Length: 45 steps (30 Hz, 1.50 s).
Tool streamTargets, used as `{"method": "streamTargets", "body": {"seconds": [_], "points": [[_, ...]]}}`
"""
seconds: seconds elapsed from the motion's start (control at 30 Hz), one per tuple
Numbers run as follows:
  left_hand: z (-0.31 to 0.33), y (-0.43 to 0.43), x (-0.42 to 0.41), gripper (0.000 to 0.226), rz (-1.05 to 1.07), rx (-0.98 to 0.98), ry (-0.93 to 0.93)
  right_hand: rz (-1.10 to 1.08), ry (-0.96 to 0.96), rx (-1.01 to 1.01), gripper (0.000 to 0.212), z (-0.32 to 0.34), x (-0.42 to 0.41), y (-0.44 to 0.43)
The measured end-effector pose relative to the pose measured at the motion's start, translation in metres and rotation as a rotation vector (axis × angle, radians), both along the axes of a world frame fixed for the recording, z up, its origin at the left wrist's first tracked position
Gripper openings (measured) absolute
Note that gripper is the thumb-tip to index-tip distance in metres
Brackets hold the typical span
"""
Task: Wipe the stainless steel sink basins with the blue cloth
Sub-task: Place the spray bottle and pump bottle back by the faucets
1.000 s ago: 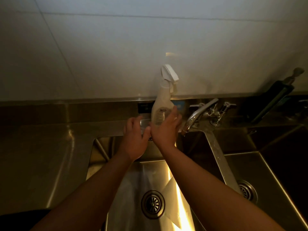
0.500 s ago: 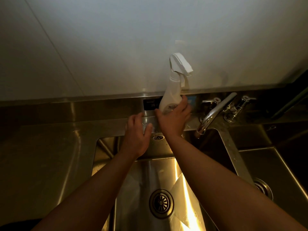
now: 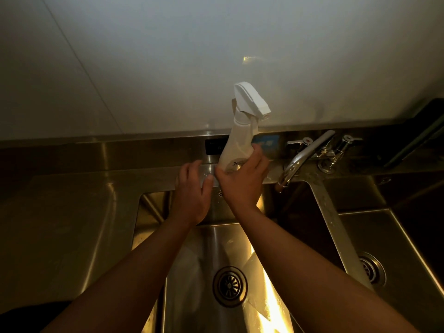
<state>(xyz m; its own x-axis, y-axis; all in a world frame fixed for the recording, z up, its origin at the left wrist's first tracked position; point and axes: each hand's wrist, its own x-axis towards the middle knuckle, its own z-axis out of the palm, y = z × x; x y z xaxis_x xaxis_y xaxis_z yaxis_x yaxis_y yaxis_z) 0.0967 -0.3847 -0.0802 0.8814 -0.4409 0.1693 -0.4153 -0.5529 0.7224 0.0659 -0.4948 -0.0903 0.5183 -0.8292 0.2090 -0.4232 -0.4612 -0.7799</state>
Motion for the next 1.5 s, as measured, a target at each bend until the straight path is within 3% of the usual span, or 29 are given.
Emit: {"method": "streamTargets", "body": {"seconds": [0.5, 0.8, 1.07, 1.5], "points": [[0.028, 0.111, 0.008, 0.048, 0.002, -0.003, -0.05, 0.01, 0.043, -0.018, 0.101, 0.028, -0.007, 0.125], [0.027, 0.186, 0.021, 0.053, 0.078, 0.121, -0.044, -0.013, 0.061, -0.006, 0.104, 0.033, -0.008, 0.186], [0.03, 0.231, 0.02, 0.053, 0.143, 0.16, -0.007, 0.127, 0.044, 0.009, 0.106, 0.032, -0.004, 0.221], [0.032, 0.305, 0.056, 0.043, 0.12, 0.18, -0.014, 0.514, -0.031, 0.241, 0.101, 0.031, 0.031, 0.288]]}}
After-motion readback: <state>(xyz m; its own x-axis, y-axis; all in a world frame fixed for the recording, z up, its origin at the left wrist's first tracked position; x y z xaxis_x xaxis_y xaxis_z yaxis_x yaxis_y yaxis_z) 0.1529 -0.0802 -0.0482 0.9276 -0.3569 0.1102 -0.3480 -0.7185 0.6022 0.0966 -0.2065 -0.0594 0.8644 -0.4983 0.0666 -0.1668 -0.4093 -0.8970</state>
